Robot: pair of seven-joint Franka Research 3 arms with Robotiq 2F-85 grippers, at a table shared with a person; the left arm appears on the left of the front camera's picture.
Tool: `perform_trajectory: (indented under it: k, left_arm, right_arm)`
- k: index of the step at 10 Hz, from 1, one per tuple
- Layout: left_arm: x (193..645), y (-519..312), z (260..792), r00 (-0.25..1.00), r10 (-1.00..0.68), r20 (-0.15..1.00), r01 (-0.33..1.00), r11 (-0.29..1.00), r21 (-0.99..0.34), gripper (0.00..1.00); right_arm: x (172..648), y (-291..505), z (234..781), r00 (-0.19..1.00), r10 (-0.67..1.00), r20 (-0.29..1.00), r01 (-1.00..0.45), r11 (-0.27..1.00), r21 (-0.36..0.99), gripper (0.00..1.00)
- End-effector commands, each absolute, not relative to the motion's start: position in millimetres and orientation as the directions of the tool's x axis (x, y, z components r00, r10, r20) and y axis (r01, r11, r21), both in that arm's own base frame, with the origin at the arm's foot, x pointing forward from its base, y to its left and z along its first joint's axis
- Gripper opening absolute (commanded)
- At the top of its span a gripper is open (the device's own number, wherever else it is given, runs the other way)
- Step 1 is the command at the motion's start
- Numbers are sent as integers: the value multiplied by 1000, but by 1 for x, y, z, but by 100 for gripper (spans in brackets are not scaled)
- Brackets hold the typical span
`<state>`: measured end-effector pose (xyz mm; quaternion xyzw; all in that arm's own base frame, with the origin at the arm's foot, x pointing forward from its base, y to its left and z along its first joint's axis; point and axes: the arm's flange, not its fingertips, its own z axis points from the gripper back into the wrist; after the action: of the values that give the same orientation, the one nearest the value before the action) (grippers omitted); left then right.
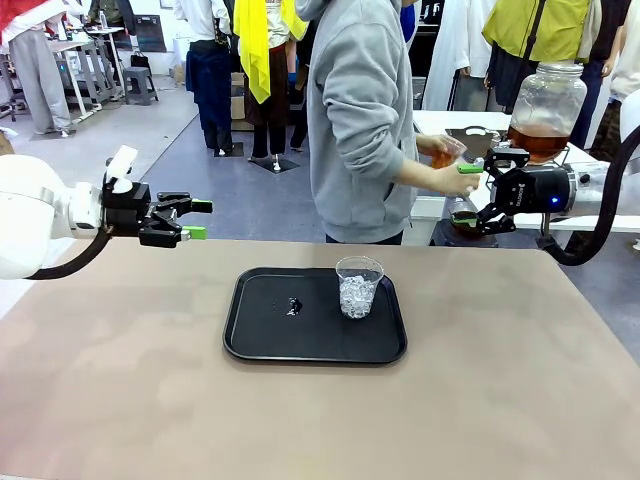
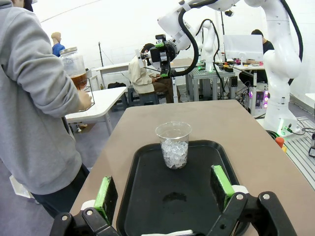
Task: Pour the drink into the iced cup.
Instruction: Pick up the iced cup indicated by the human and present it to them.
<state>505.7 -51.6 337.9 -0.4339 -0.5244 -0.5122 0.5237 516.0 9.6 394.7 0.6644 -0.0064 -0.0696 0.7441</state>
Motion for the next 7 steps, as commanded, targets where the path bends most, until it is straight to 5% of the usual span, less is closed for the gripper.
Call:
perform_trajectory:
  k: [1,7]
  left_arm:
    - [505,-52,339,-77,-91,993,992,95,86,100]
    - [505,-52,339,-77,-91,993,992,95,86,100]
  right_arm:
    - [516,10,396,991,-112,-78,90,108,990,100]
    - [516,10,396,991,-112,-78,90,108,990,100]
